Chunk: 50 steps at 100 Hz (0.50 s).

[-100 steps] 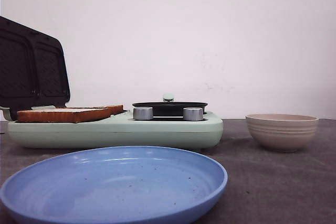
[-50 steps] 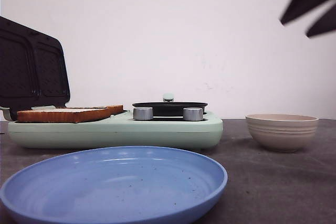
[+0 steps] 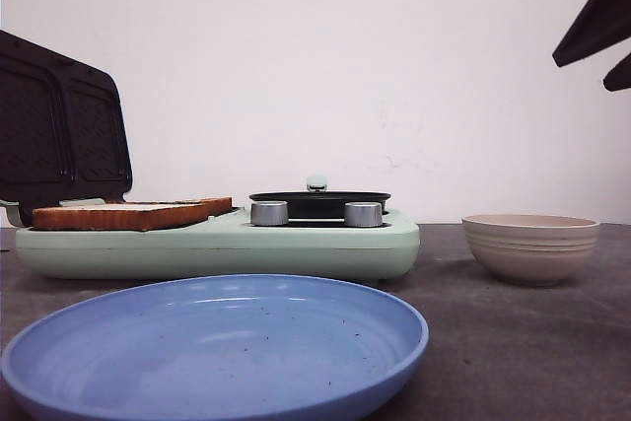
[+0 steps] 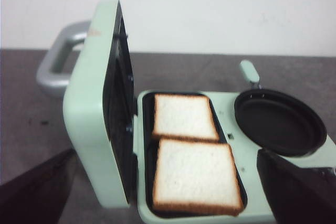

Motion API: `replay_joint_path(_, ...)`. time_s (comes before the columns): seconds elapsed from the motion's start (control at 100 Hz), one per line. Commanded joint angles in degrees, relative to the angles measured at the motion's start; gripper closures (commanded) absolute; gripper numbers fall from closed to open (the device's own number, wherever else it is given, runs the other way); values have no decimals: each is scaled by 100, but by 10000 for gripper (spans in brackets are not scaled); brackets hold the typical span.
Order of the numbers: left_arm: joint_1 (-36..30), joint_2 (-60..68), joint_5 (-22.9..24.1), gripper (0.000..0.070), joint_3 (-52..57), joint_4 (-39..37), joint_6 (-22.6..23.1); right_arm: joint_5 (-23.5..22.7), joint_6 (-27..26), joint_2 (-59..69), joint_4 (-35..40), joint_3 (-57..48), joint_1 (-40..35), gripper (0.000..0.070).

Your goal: Make breakfast with bread and shrimp

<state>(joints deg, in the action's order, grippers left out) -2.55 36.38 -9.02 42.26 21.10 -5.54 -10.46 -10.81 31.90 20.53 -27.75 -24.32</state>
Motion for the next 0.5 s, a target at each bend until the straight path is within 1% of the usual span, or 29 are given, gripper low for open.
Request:
replay_joint_path(0.0,-9,26,-22,28,42,-13,-313,2,-81,17,-72,-22,-35,360)
replay_joint_path(0.16,55,94,-48,31,46,13,-807,2,-83,22,-81,-22,-35,360)
replay_joint_path(0.34,424,444,-70,38,280,-44,-1325,2,-83,22,-72,-22,-35,360)
replay_joint_path(0.43,728,719,-225,38,573,-101,-1453,0,-83,22,-72,-22,-35,360)
replay_joint_path(0.49,986,951,-448,50,831,-98,-1563,2,-83,22,-72,-22,-35,360)
